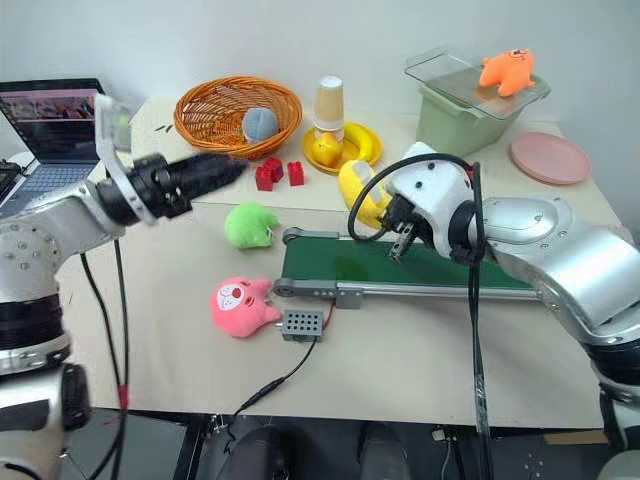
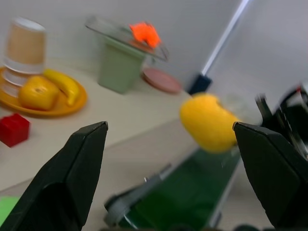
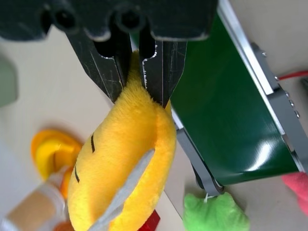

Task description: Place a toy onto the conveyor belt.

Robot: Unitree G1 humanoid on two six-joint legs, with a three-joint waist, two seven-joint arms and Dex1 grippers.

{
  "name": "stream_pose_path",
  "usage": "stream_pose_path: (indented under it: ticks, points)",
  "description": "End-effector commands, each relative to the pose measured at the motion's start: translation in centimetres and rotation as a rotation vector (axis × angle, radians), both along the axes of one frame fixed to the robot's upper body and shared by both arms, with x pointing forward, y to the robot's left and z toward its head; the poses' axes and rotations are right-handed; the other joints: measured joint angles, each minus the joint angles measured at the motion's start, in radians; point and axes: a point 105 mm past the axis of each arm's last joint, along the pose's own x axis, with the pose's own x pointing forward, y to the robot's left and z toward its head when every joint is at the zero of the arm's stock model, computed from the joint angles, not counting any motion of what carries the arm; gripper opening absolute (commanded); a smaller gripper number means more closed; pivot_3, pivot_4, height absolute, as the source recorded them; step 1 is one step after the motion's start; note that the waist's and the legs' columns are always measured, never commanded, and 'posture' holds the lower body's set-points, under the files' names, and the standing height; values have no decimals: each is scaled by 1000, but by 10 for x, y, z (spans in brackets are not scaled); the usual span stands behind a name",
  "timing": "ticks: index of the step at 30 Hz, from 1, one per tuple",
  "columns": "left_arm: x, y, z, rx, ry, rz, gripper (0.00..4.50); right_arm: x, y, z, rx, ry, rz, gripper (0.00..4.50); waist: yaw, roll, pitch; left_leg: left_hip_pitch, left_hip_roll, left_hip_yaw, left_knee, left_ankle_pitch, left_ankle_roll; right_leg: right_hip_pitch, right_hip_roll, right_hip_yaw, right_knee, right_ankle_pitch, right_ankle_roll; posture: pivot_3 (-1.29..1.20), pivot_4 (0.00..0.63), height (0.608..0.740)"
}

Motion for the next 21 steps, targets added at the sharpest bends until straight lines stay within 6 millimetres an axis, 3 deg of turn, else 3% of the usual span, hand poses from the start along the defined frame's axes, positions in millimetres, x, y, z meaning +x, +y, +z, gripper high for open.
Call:
stream_pose_path:
  ticks: [1, 10, 17, 21]
  points:
    - [-23, -9, -6, 121, -18, -164, 4459, -7, 10, 15, -113, -186, 122, 0, 0, 0, 0, 0, 0, 0, 0, 1, -1, 0, 0, 0, 0, 0, 0, 0, 150, 740]
    - [-22, -6, -3, 220, -64, -213, 4459, -1, 3, -22, -318, -291, 171, 0, 7, 0, 0, -1, 0, -1, 1, 1, -2, 0, 0, 0, 1, -1, -1, 0, 150, 740]
    - [-30, -11, 5, 283, -94, -291, 4459, 11, -1, -47, -332, -310, 148, 0, 5, 0, 1, -1, 0, -1, 1, 1, -2, 0, 1, 0, 1, -1, 0, 0, 150, 740]
    - [-35, -17, 6, 311, -116, -340, 4459, 14, 1, -52, -331, -329, 147, 0, 5, 0, 1, -1, 0, -1, 1, 1, -2, 0, 1, 0, 1, -1, 0, 0, 150, 740]
